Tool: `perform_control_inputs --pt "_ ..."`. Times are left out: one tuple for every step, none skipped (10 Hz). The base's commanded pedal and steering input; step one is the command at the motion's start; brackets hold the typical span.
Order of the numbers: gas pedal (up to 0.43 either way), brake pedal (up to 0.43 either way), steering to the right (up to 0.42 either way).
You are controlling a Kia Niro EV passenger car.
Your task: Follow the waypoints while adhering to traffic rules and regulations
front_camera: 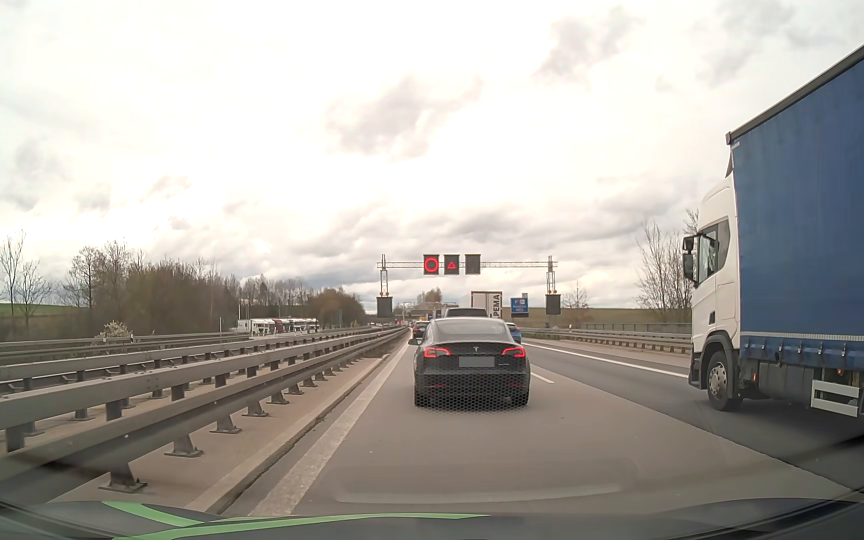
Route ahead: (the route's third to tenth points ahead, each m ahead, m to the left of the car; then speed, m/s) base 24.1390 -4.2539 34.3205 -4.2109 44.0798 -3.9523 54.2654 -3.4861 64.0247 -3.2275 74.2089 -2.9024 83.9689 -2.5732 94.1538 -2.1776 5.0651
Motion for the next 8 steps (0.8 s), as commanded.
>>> perform_control_inputs --pt "0.118 0.000 0.000" --pt "0.110 0.000 0.000" --pt "0.110 0.000 0.000" --pt "0.098 0.000 0.000" --pt "0.098 0.000 0.000" --pt "0.087 0.000 0.000" --pt "0.087 0.000 0.000" --pt "0.087 0.000 0.000"
